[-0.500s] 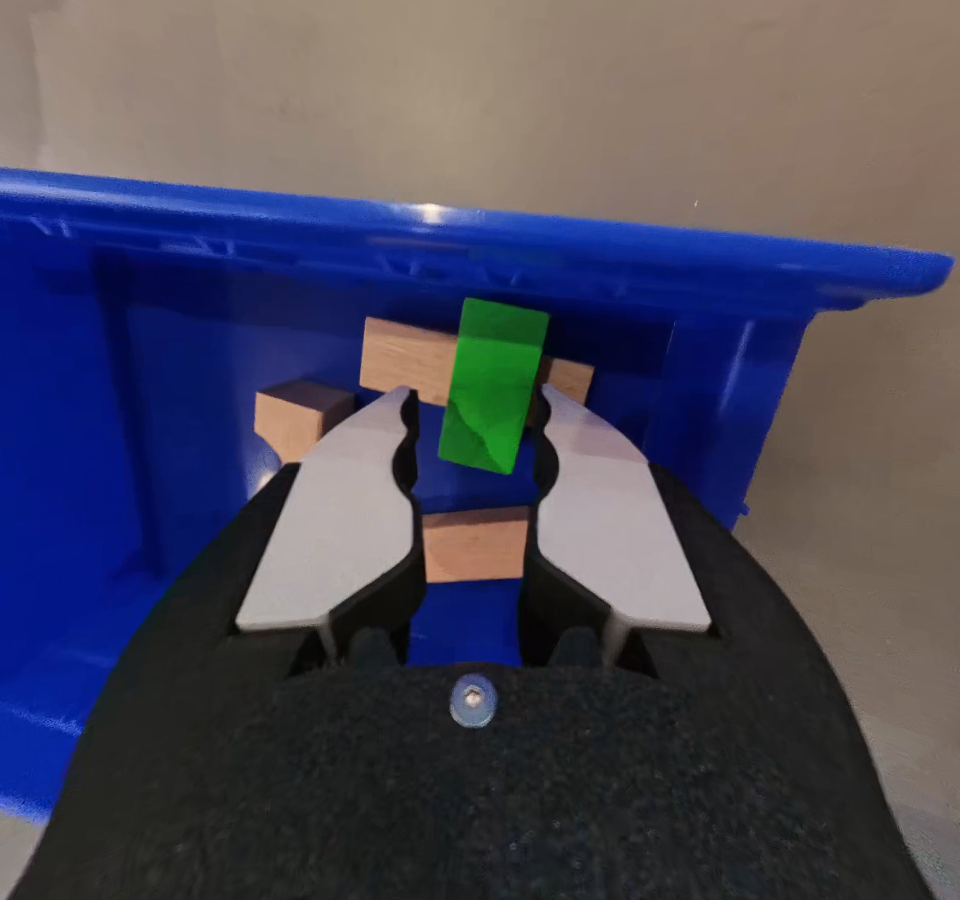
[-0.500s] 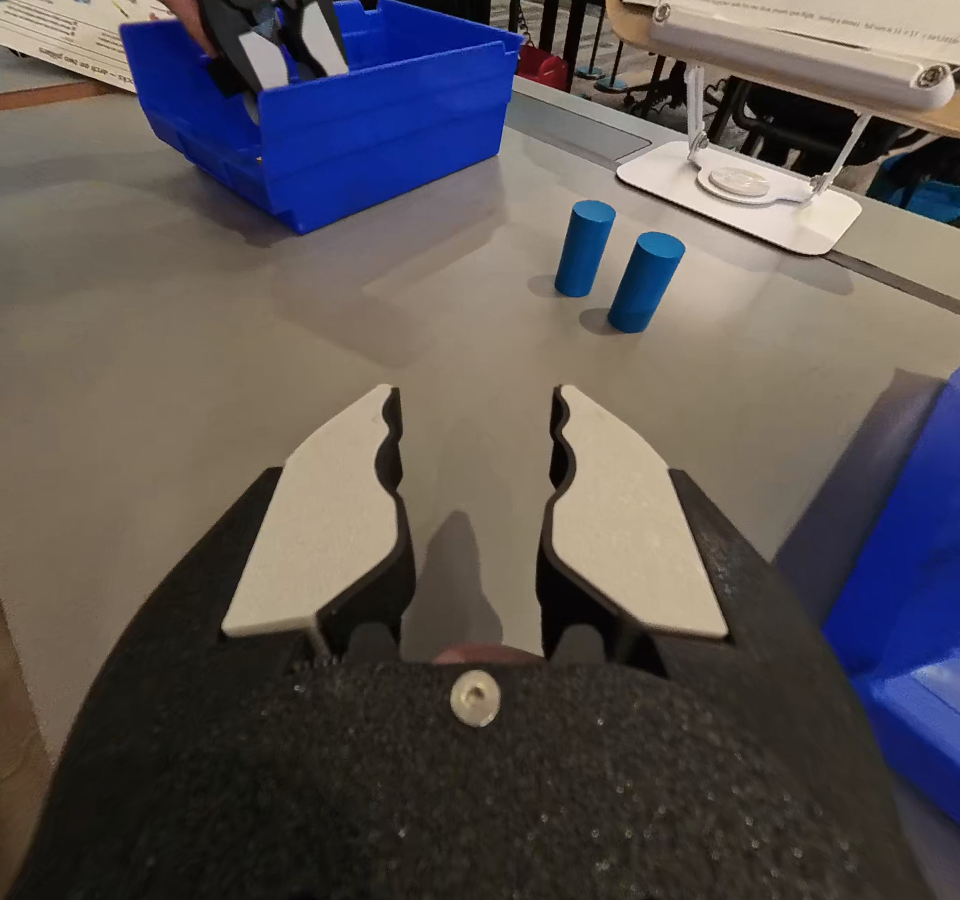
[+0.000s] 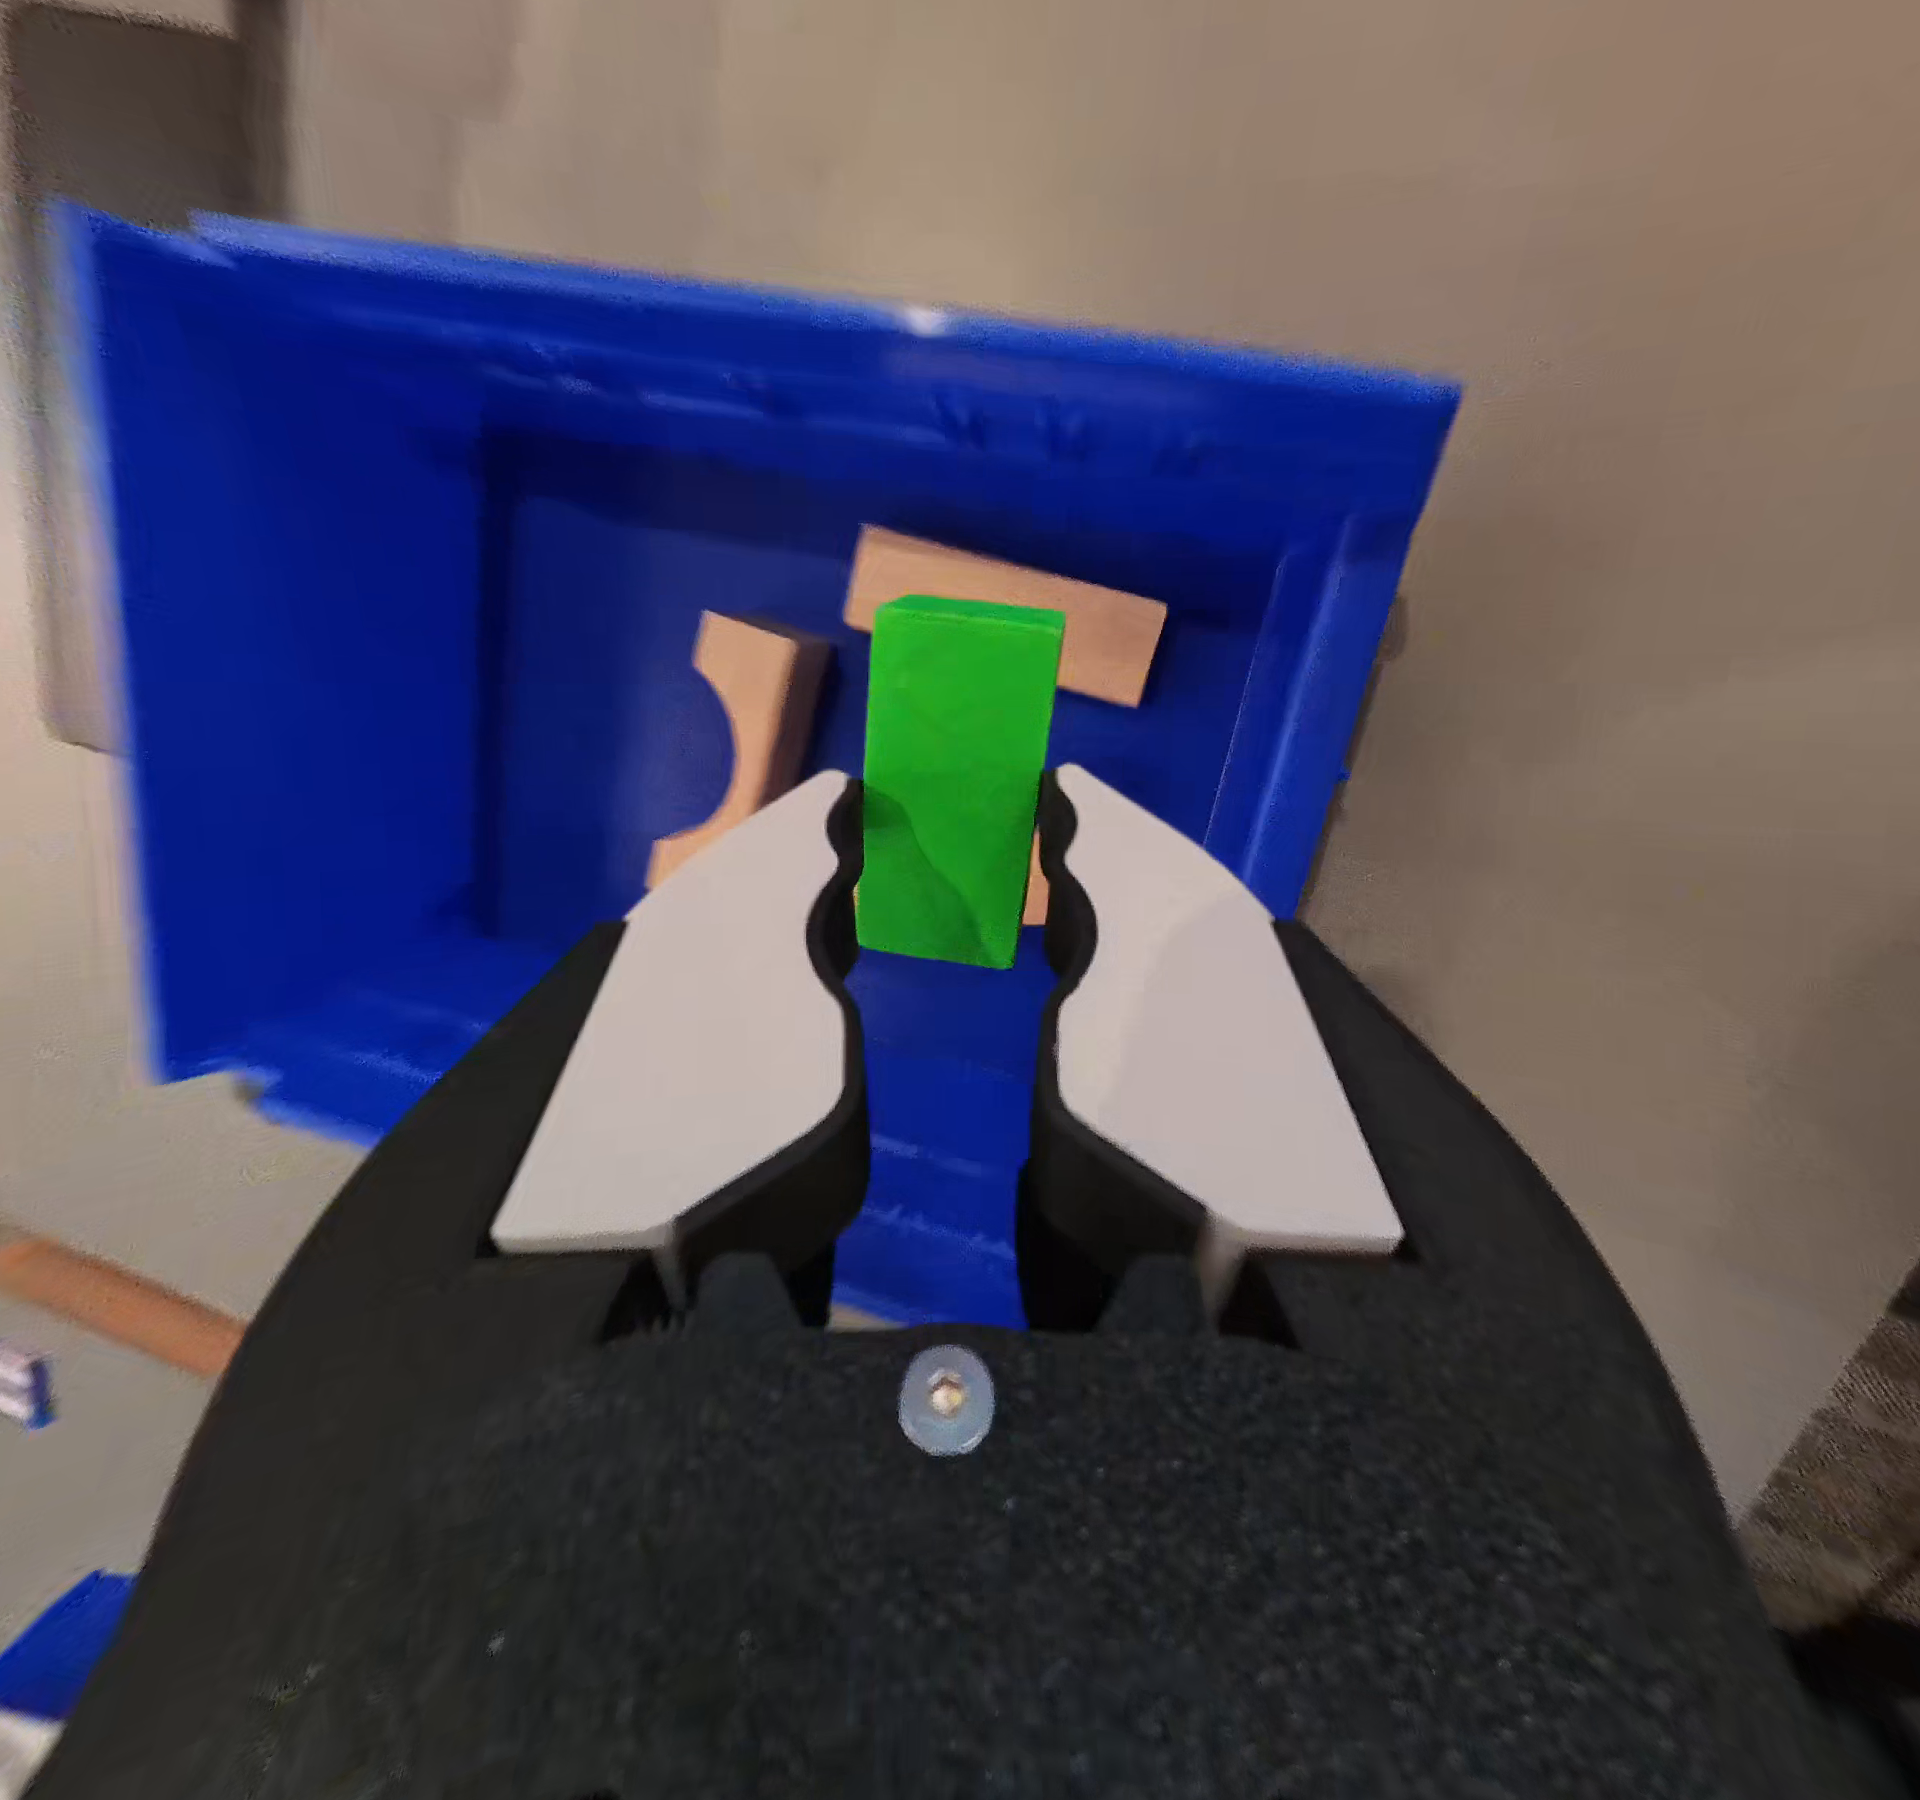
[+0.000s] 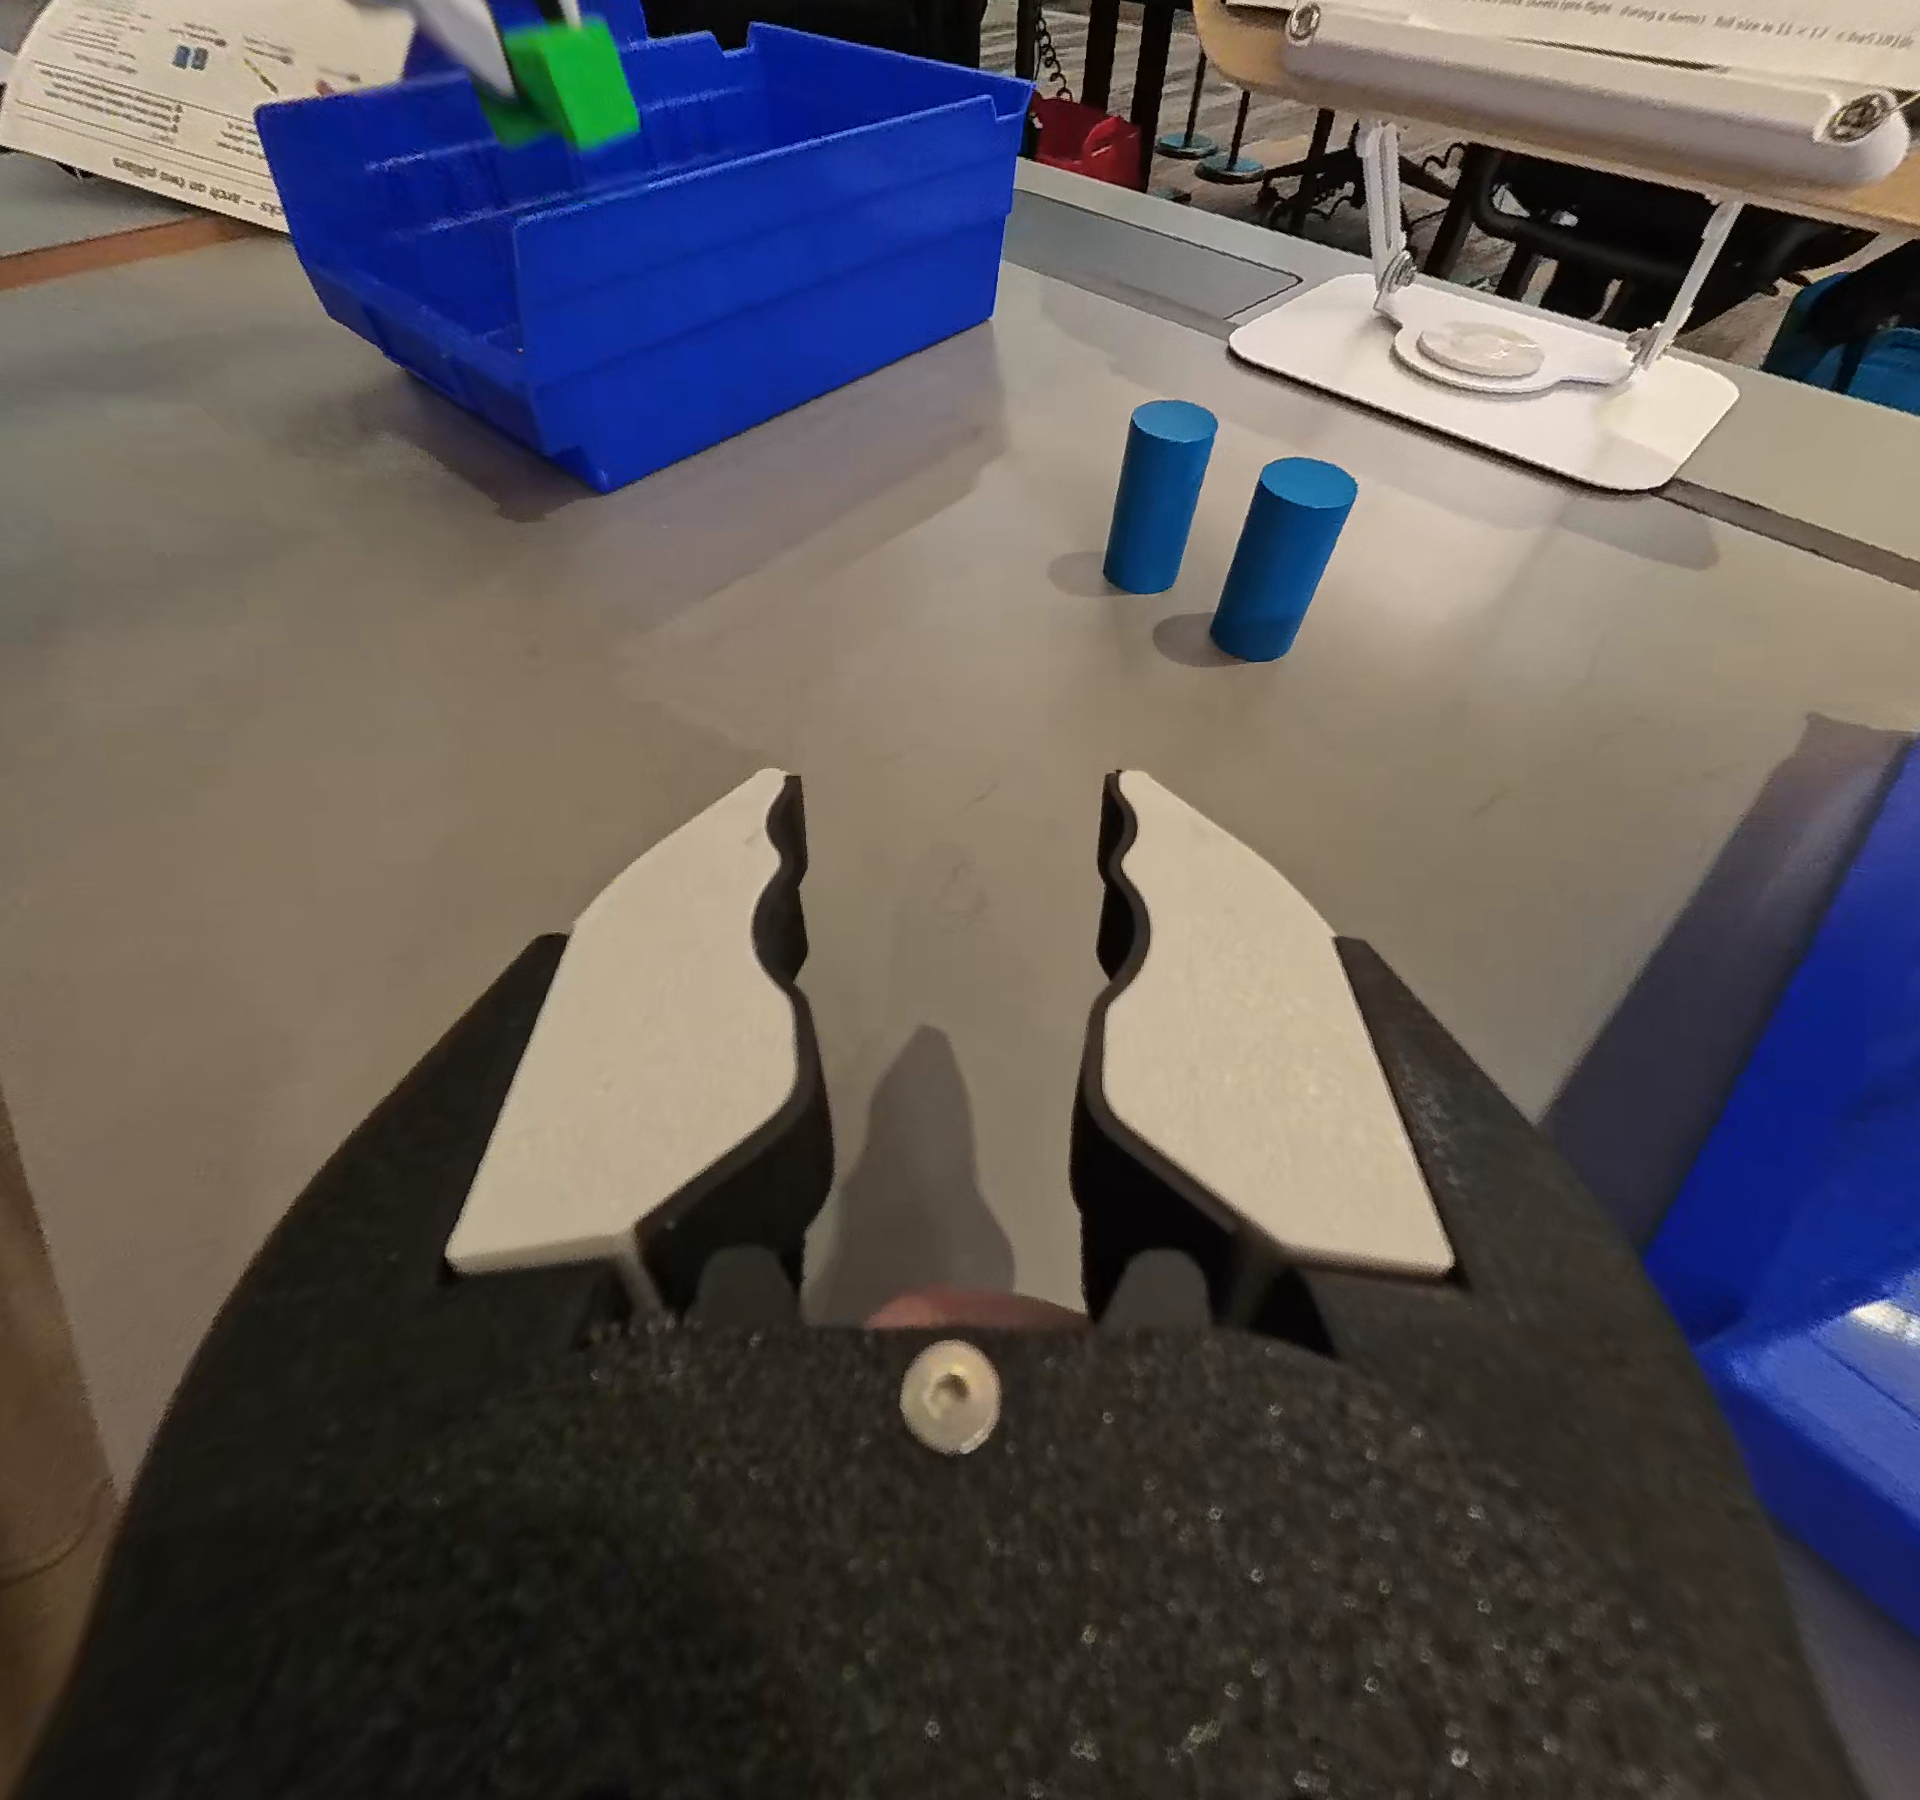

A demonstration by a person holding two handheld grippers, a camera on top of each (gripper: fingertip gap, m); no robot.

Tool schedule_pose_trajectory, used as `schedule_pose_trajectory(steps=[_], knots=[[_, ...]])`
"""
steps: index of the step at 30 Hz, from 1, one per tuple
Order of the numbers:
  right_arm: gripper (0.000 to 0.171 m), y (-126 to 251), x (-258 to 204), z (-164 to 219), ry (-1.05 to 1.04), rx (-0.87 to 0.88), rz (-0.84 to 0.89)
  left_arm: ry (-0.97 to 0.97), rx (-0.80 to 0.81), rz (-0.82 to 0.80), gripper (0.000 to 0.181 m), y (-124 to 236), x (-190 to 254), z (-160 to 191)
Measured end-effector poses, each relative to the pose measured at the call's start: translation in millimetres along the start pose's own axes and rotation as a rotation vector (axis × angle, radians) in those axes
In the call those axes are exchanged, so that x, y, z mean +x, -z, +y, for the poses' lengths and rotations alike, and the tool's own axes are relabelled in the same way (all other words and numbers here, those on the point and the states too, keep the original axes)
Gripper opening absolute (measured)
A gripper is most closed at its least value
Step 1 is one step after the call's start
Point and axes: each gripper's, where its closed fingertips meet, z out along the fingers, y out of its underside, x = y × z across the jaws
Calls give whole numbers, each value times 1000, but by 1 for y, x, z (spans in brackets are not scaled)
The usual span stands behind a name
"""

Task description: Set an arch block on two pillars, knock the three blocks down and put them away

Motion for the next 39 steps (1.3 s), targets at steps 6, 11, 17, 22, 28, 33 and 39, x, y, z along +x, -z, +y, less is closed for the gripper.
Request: schedule_pose_trajectory(steps=[6, 11, 17, 22, 28, 33, 39], knots=[[54, -1, 2, -5, -23, 20, -15, -168, 128, -29, 32, 30, -1, -117], [53, 0, 4, -2, 7, 13, 3, -285, 81, 36, 32, -33, 3, -198], [53, 3, 7, 8, 16, -8, 13, -291, 25, 161, 32, -110, 8, -246], [53, 8, 13, 11, 11, -13, 29, -315, -15, 179, 32, -138, 11, -261], [54, 7, 12, 14, 10, -25, 21, -310, -62, 175, 32, -147, 13, -262], [54, 4, 8, 15, 38, -41, 13, -281, -92, 156, 32, -152, 14, -258], [54, 1, 5, 18, 53, -56, 6, -244, -94, 142, 32, -155, 12, -258]])
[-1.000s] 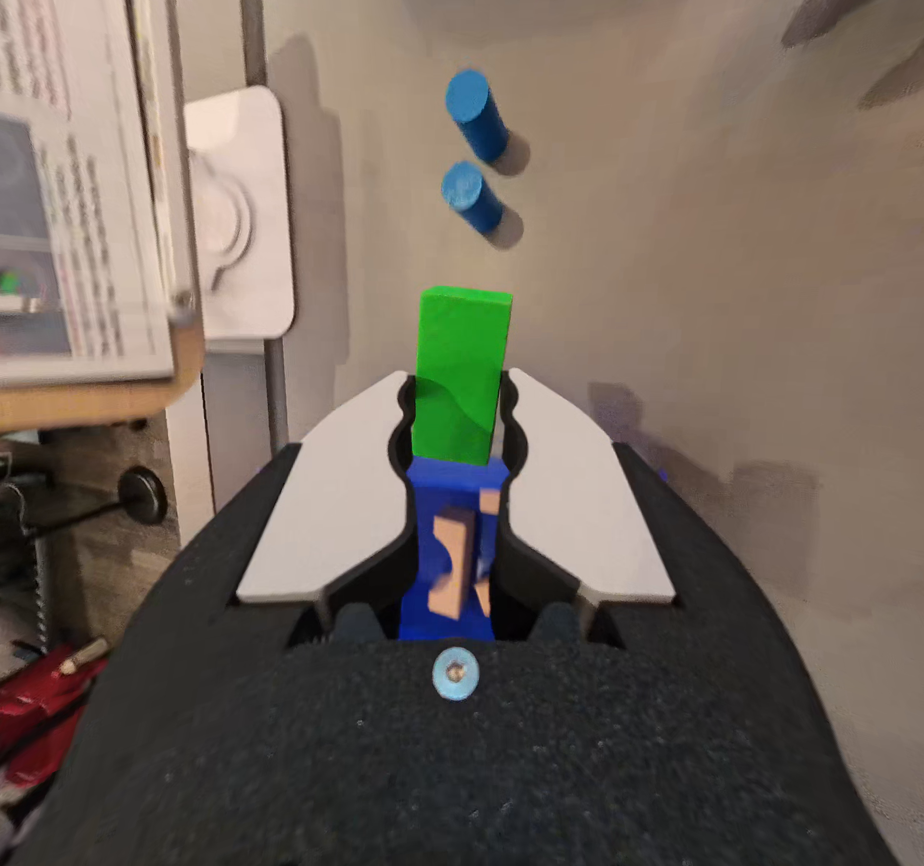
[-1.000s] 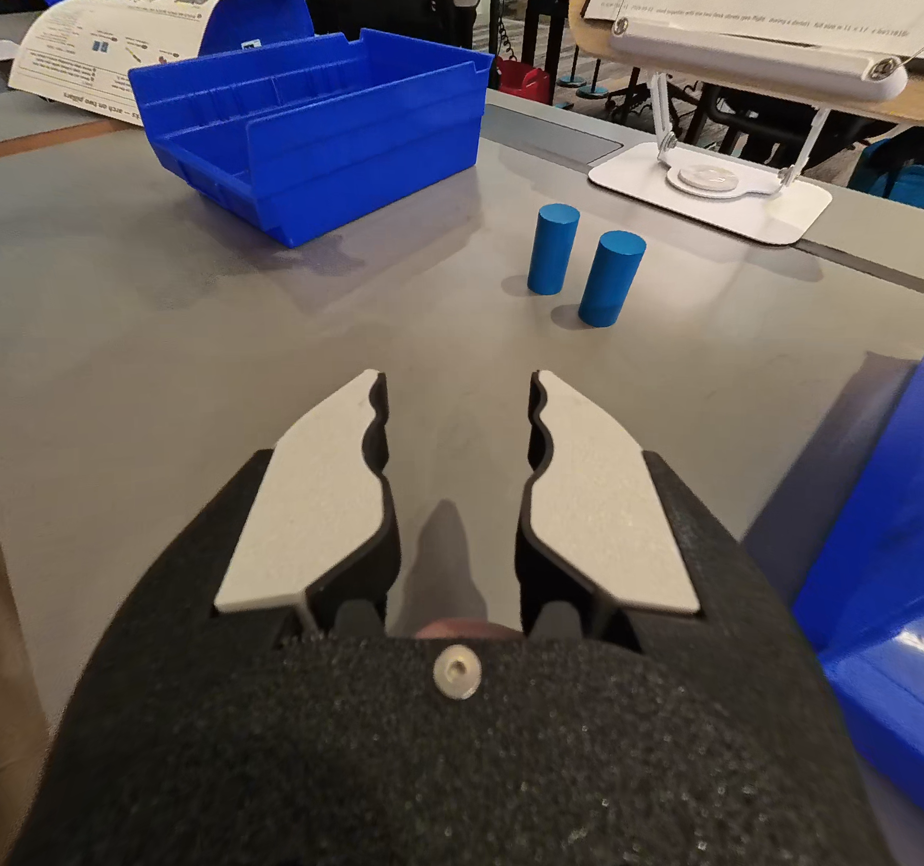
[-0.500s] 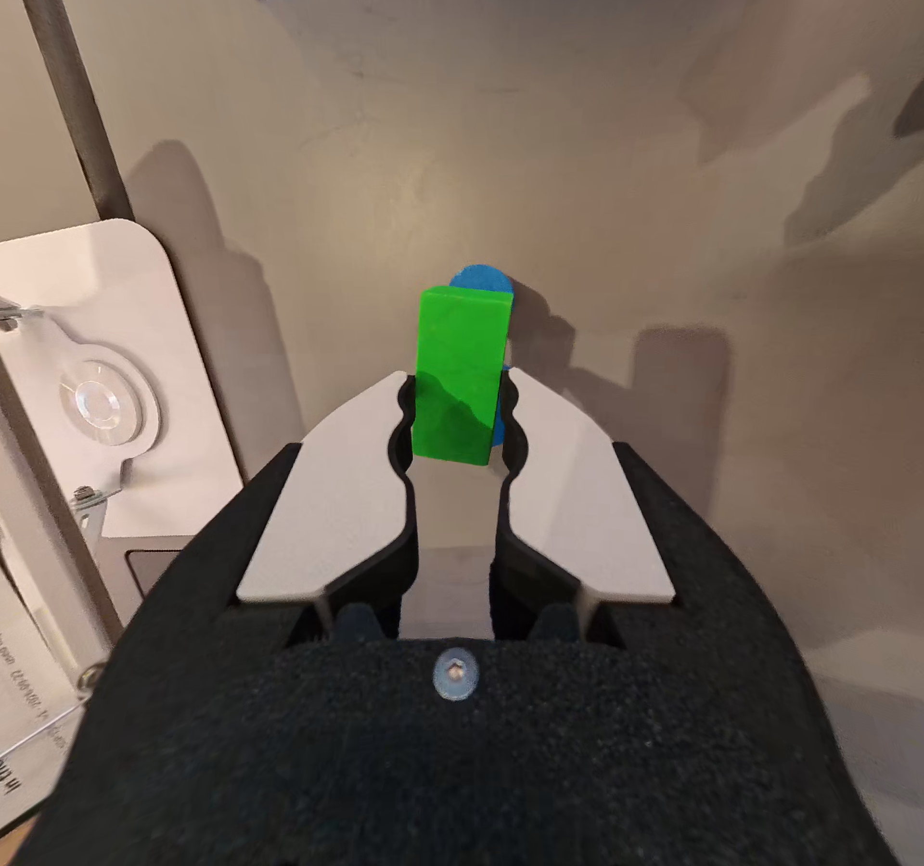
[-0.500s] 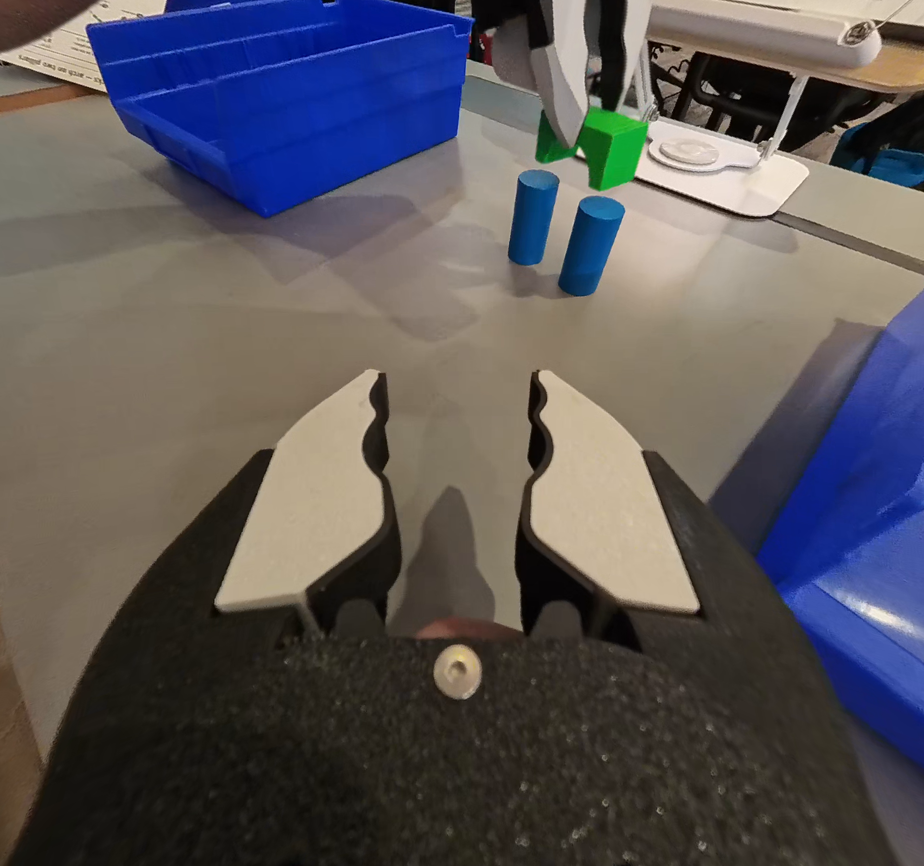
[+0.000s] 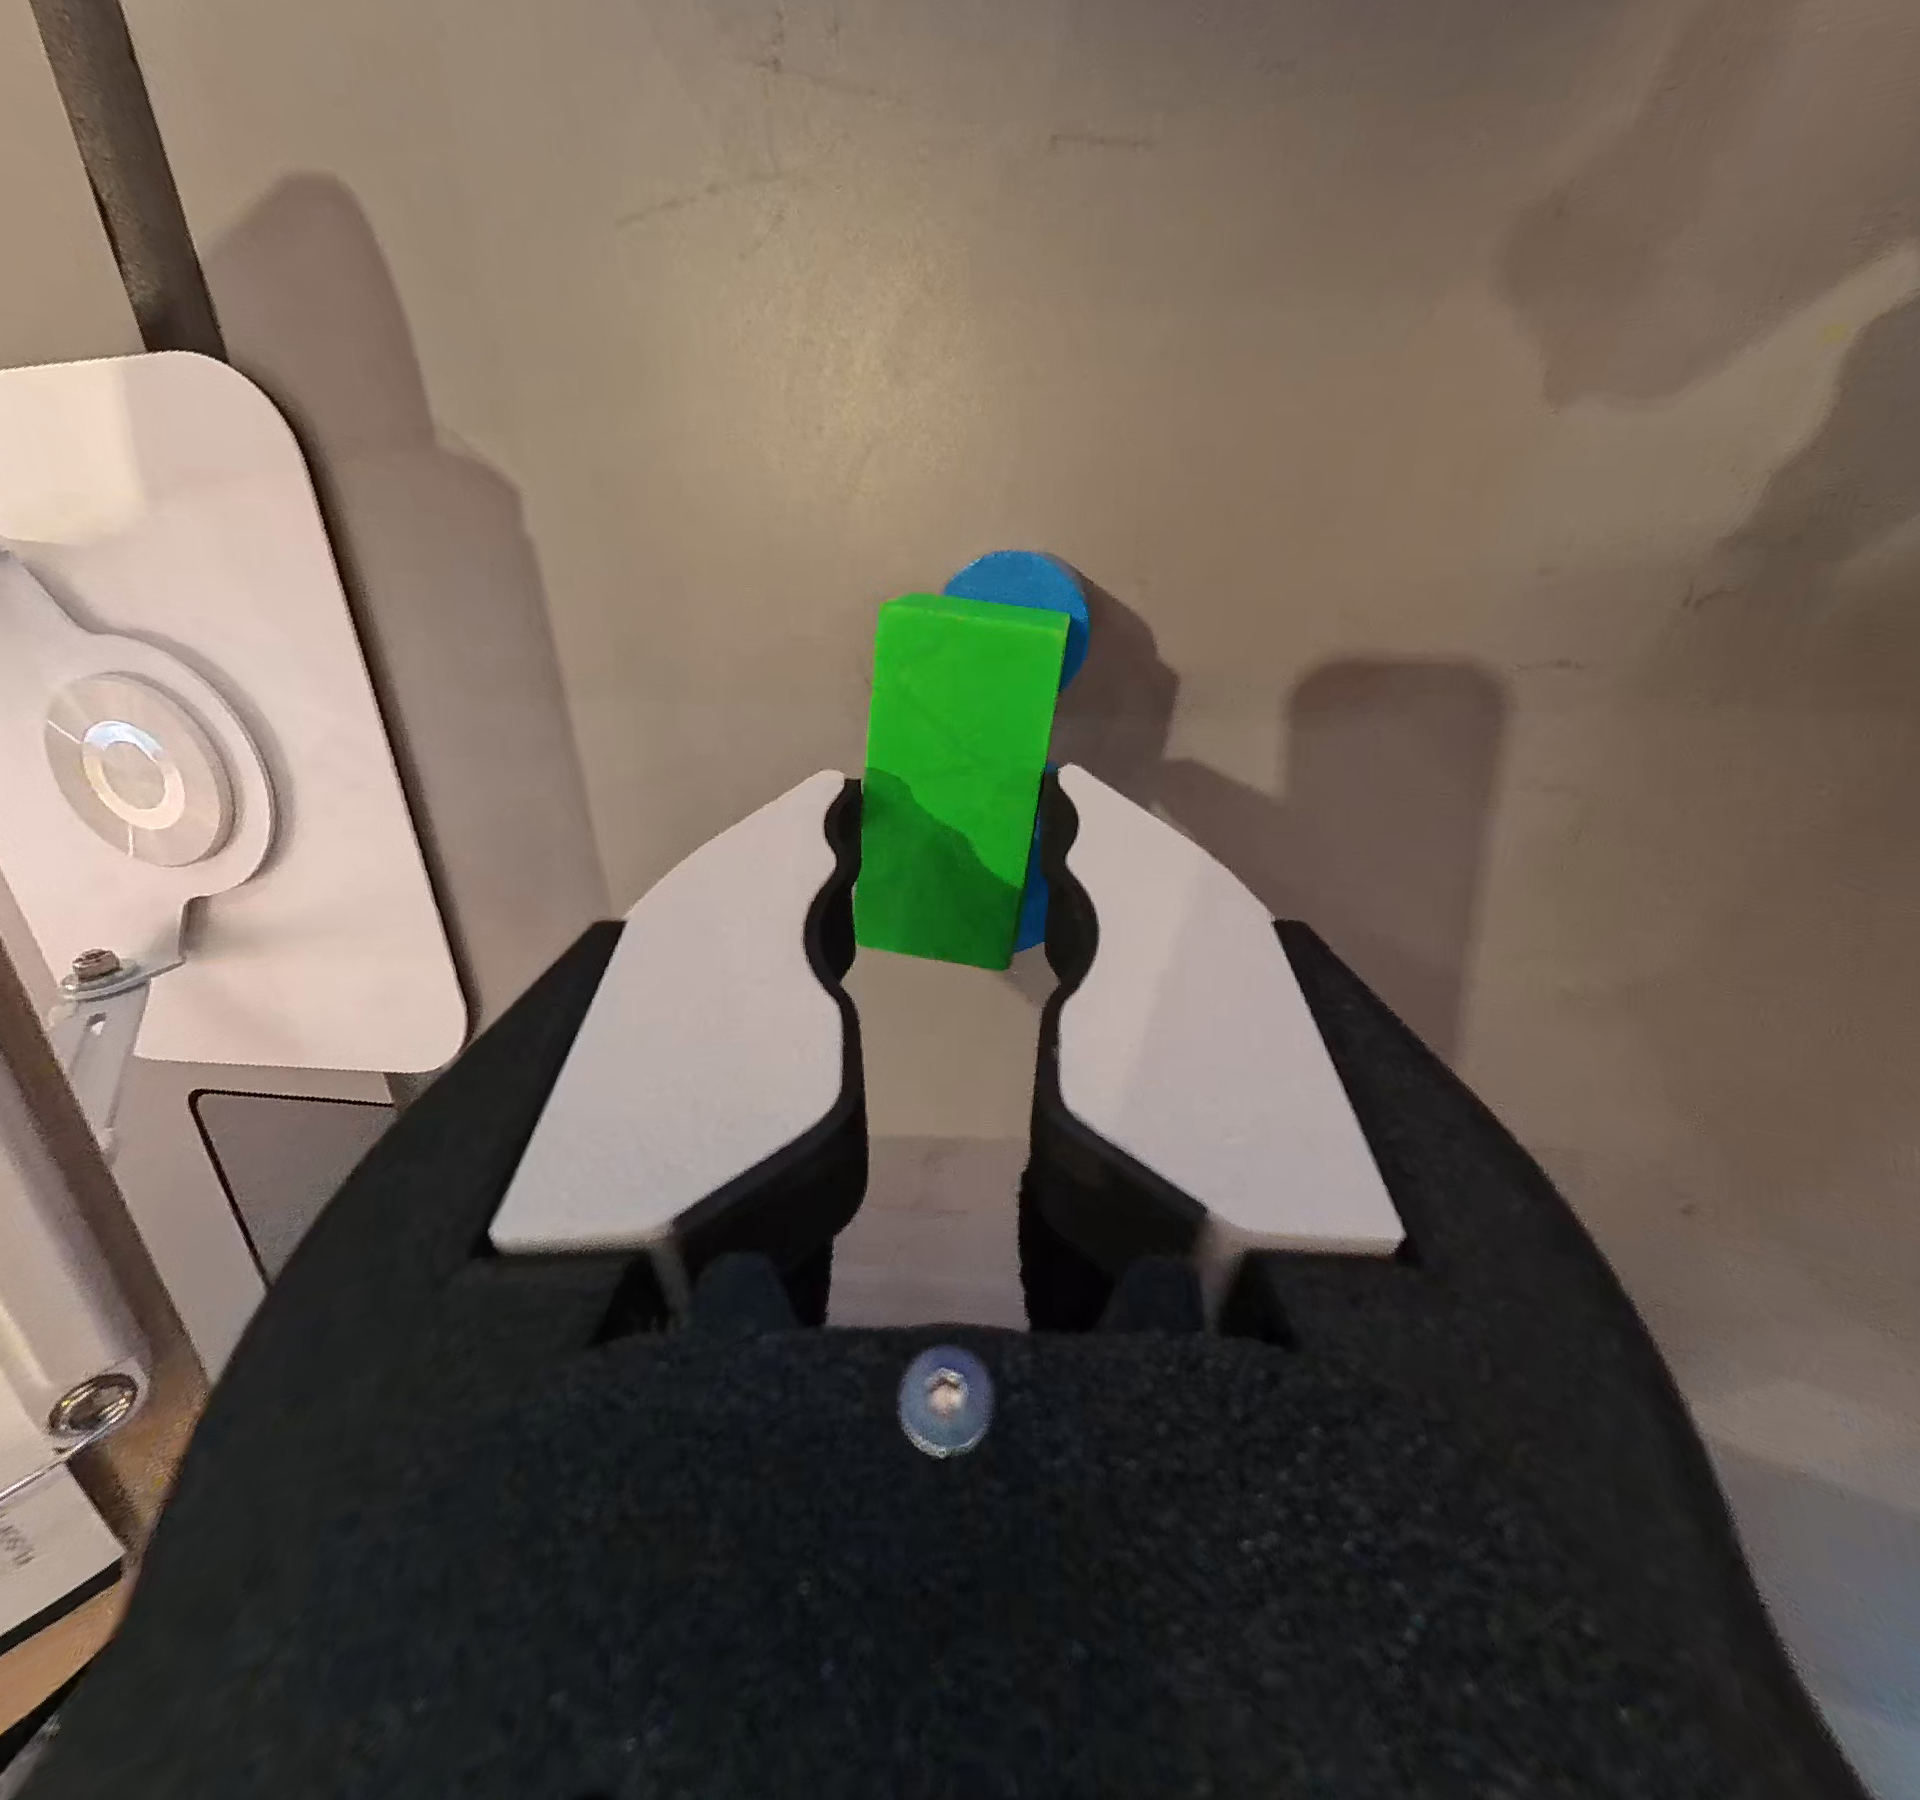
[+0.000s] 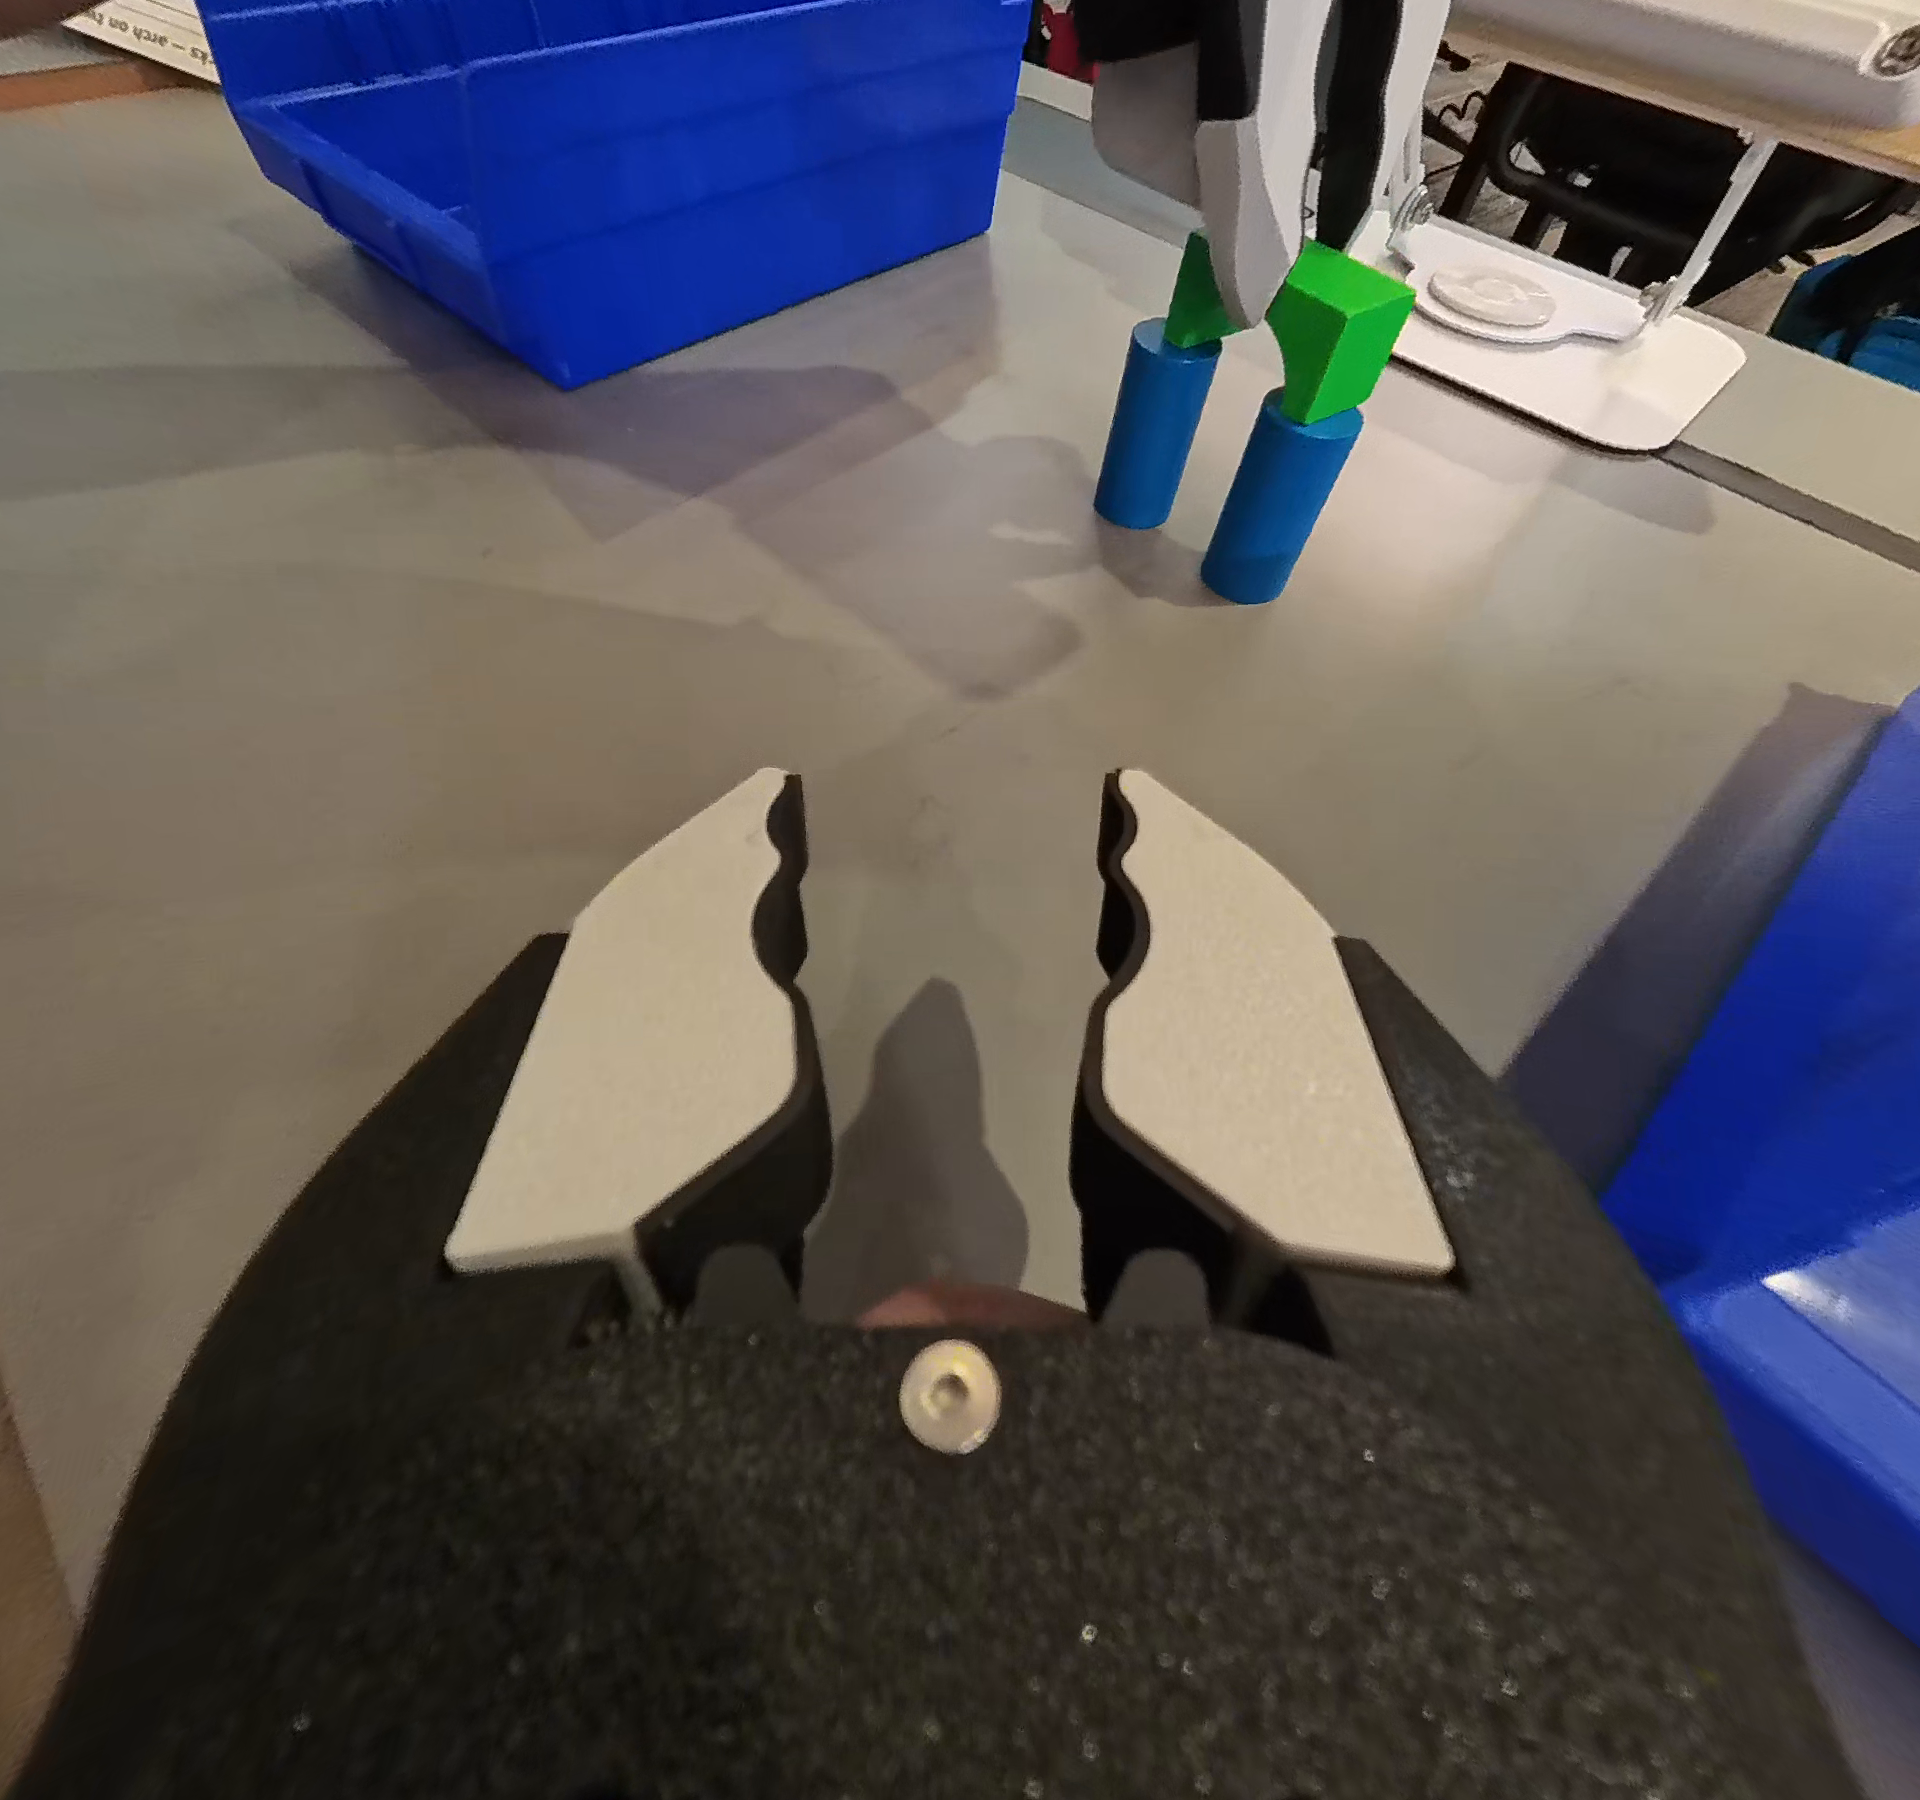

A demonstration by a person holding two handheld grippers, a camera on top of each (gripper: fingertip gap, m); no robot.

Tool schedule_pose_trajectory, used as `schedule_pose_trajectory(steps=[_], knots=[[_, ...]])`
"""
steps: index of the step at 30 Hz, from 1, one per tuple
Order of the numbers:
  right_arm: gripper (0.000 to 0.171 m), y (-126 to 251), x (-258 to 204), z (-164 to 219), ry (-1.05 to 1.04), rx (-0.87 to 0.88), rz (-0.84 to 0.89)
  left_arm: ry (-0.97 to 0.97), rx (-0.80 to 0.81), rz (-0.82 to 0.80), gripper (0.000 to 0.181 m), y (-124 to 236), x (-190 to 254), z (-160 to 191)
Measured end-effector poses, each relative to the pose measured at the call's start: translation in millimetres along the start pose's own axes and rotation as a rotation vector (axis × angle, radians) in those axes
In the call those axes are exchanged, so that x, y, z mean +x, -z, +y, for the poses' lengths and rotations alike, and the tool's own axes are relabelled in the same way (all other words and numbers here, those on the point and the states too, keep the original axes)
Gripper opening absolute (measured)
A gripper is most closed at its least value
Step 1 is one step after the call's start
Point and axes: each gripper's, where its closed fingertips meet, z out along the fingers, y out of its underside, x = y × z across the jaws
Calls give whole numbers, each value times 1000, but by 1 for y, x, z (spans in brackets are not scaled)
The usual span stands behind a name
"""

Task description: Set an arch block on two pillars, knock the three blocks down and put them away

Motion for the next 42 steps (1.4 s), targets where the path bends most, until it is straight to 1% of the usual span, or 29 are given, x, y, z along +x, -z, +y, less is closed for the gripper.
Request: schedule_pose_trajectory(steps=[1, 3, 4, 6, 7, 9, 11, 12, 13, 15, 17, 19, 21, 23, 24, 25, 27, 28, 30, 31, 33, 38, 42], knots=[[54, 0, 0, 0, 0, 1, 1, 0, -3, -6, 33, -1, 0, 1], [54, 1, 0, -1, -4, 5, 1, 8, -12, -17, 51, -1, 1, 3], [54, 1, 1, -1, -7, 7, 1, 15, -14, -23, 55, 2, 2, 5], [54, 2, 1, -2, -12, 10, 1, 42, 19, -58, 64, 14, 3, 5], [54, 2, 2, -2, -15, 10, 2, 70, 62, -80, 66, 25, 6, 4], [54, 3, 2, -3, -20, 14, 4, 148, 210, -121, 67, 52, 21, -3], [54, 4, 4, -3, -23, 16, 12, 272, 419, -183, 60, 80, 42, -10], [53, 5, 4, -4, -24, 18, 13, 355, 534, -196, 59, 91, 56, -12], [53, 5, 5, -4, -26, 19, 15, 441, 646, -189, 57, 96, 74, -12], [53, 4, 6, -3, -35, 17, 14, 592, 833, -141, 53, 96, 115, -9], [53, 4, 7, -2, -37, 14, 14, 712, 955, -122, 52, 84, 155, 2], [53, 3, 8, -2, -34, 12, 19, 780, 987, -179, 51, 68, 183, 21], [53, 3, 9, -1, -29, 12, 24, 792, 984, -252, 51, 57, 198, 42], [53, 1, 9, 0, -26, 5, 29, 787, 909, -345, 52, 51, 197, 65], [53, 0, 10, 0, -22, 1, 34, 775, 888, -374, 56, 53, 194, 72], [53, 0, 11, -1, -16, 2, 40, 765, 898, -400, 58, 57, 191, 77], [53, -1, 11, -1, -9, 1, 49, 797, 933, -428, 52, 58, 184, 90], [53, -1, 11, -1, -3, -2, 54, 836, 940, -406, 53, 55, 183, 95], [53, -1, 12, 0, 13, -9, 66, 883, 995, -316, 58, 58, 185, 93], [53, -1, 13, 0, 21, -12, 70, 893, 1030, -294, 57, 62, 185, 92], [53, -2, 13, 1, 29, -18, 77, 895, 1057, -290, 56, 65, 185, 91], [54, -5, 12, 7, 42, -38, 76, 884, 1023, -314, 55, 60, 183, 91], [54, -7, 11, 8, 58, -45, 84, 924, 1035, -265, 55, 57, 183, 92]])
